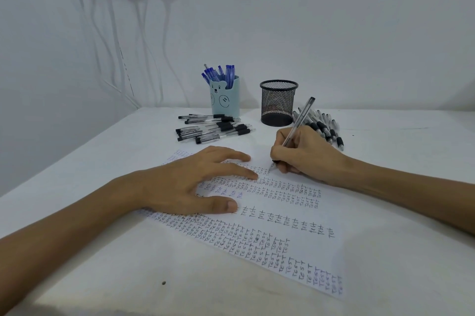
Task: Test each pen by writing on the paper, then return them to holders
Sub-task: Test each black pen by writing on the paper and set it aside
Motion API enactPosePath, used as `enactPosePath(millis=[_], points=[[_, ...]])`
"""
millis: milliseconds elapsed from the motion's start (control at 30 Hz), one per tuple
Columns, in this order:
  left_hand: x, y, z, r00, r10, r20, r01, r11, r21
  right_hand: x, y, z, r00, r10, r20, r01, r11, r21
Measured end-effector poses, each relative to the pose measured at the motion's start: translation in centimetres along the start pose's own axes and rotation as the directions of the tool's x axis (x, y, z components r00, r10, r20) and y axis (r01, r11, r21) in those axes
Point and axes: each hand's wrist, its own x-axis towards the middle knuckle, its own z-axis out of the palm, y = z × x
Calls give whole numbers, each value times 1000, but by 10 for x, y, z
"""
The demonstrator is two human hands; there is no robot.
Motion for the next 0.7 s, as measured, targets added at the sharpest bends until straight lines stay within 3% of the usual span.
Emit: enactPosePath(millis=[333, 500, 700], points=[[2, -4, 1, 1000, 25, 2, -25, 999, 43, 2, 1, 0, 999, 1, -32, -3, 998, -65], [1, -8, -3, 996, 94, 8, -94, 995, 35, 7, 0, -2, 983, 169, -77, -139, 944, 299], [0, -20, -7, 992, -12, -124, 13, 1000, 5, 6, 2, -5, 997, 64, -39, -47, 940, 337]])
